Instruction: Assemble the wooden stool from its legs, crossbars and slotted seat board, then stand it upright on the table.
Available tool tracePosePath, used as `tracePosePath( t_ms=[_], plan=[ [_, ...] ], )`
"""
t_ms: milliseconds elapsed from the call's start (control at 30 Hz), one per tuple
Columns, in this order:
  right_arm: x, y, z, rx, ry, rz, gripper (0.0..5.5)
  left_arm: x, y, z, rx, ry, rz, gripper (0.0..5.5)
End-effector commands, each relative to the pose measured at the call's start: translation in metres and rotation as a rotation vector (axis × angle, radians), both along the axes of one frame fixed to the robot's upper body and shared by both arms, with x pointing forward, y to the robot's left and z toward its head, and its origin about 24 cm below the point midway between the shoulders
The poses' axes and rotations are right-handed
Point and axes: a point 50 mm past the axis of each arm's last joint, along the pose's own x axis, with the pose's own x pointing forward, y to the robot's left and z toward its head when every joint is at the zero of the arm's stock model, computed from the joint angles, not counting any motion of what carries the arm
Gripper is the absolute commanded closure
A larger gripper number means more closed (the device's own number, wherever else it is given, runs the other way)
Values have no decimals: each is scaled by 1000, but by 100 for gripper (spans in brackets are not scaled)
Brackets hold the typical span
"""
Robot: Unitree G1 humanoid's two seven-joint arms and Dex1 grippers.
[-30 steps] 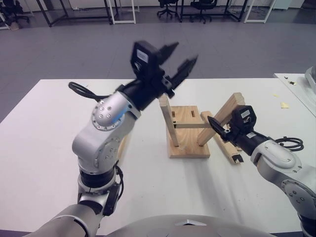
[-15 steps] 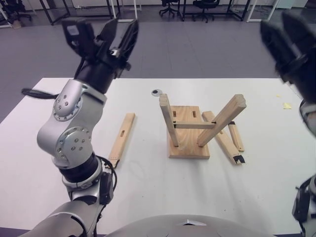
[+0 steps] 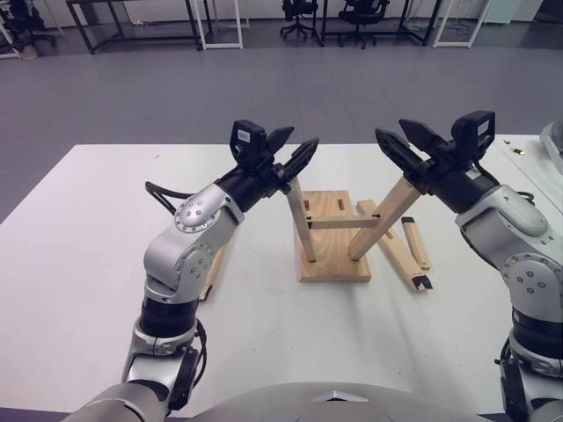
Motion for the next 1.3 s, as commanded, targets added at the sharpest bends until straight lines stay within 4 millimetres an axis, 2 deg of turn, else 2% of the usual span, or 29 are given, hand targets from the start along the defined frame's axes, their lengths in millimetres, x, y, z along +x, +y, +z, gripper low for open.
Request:
tracePosePath(
  t_ms=[33,67,133,200,233,300,367,400,467,533,600,667,733,833,967,1000,1067,1100,1167,1300],
  plan=[
    [-10,-11,44,154,-167,-53,278,-15,16,53,-210,-191,-2,274],
    [-14,-20,54,192,-211,-107,278,-22,25,63,-261,-236,24,274],
    [-13,-41,43,151,-152,-255,278,-28,45,64,-317,-226,161,274],
    [-9,-61,1,-18,45,-442,278,-24,63,39,-313,-77,353,274],
    [-13,-63,-14,-44,110,-484,278,-26,65,20,-236,13,418,274],
    [-22,-51,-30,-66,160,-482,278,-35,53,-14,-142,185,420,274],
    [-22,-35,-32,-70,158,-449,278,-37,31,-32,-84,281,341,274],
    [-19,-23,-26,-83,137,-421,278,-33,14,-31,-60,296,273,274],
    [-9,3,-5,-147,76,-378,278,-25,-19,-9,-51,243,147,274],
    [-6,27,7,-280,45,-325,278,-24,-40,5,-13,202,83,274],
    [-12,44,-2,-381,79,-255,278,-23,-46,4,39,208,80,274],
    [-19,47,-21,-473,153,-209,278,-23,-49,3,64,208,80,274],
    [-22,46,-25,-500,180,-200,278,-23,-47,3,79,201,96,274],
    [-23,34,-21,-487,151,-241,278,-19,-22,0,114,189,196,274],
    [-15,-3,-19,-456,124,-339,278,-12,39,-8,192,198,377,274],
    [-9,-4,-18,-471,88,-310,278,-9,60,-15,247,208,440,274],
    [0,2,-14,-503,0,-198,278,-4,92,-24,339,214,524,274],
    [2,13,-13,-525,-56,-107,278,-2,104,-25,365,209,543,274],
    [-12,36,-11,-586,-164,159,278,0,123,-28,405,203,558,274],
    [-48,57,-13,-639,-201,586,278,-11,157,-33,439,227,584,274]
  ],
)
